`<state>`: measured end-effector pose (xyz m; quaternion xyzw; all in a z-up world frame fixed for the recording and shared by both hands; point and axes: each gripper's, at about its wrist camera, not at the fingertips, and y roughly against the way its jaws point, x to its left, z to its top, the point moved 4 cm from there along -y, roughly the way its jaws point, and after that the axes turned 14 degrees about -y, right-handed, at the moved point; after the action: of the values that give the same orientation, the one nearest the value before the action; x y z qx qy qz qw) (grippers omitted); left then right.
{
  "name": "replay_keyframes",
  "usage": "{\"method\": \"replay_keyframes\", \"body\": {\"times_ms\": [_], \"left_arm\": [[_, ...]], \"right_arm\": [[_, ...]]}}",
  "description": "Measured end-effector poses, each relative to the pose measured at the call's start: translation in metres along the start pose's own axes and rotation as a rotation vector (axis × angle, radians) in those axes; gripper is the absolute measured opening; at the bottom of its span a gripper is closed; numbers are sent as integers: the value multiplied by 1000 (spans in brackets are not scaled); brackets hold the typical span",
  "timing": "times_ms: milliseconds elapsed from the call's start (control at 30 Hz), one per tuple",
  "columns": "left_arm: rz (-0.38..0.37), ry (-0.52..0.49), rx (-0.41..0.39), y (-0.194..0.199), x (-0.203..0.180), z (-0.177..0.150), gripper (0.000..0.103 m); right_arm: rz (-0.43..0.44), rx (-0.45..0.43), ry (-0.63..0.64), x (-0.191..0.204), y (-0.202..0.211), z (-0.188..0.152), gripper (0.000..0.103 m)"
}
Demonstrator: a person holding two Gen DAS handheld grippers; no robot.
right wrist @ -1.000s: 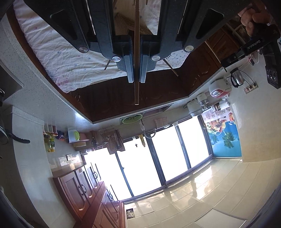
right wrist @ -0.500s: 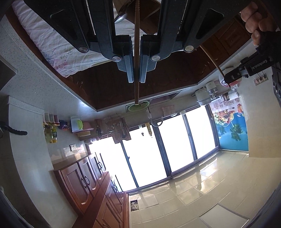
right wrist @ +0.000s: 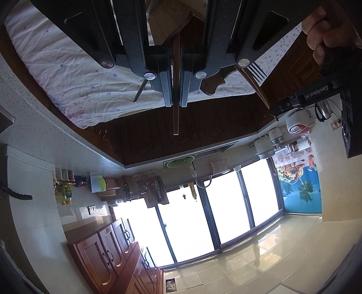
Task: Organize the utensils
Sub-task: 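Lower both chopsticks into the wooden holder and open both grippers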
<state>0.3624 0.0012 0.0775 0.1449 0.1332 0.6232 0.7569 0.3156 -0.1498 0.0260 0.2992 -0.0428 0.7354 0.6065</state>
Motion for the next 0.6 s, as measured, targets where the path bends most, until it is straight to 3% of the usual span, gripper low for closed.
{"method": "replay_keyframes", "body": {"times_ms": [300,367,433,500,567,600], "left_arm": [[-10,20,27,-3,3,2,4],[-41,51,52,-4,4,1,8],[-48,63,60,-3,5,1,20],[-43,64,51,4,5,0,32],[-44,68,39,13,5,0,43],[-47,69,35,18,5,0,52]], "right_arm": [[-2,27,-22,-1,-3,6,6],[6,34,-36,-2,-2,7,11],[10,33,-46,-4,-1,8,12],[17,26,-51,-4,4,11,23],[39,6,-60,-2,14,15,48],[47,-9,-63,-1,20,18,53]]}}
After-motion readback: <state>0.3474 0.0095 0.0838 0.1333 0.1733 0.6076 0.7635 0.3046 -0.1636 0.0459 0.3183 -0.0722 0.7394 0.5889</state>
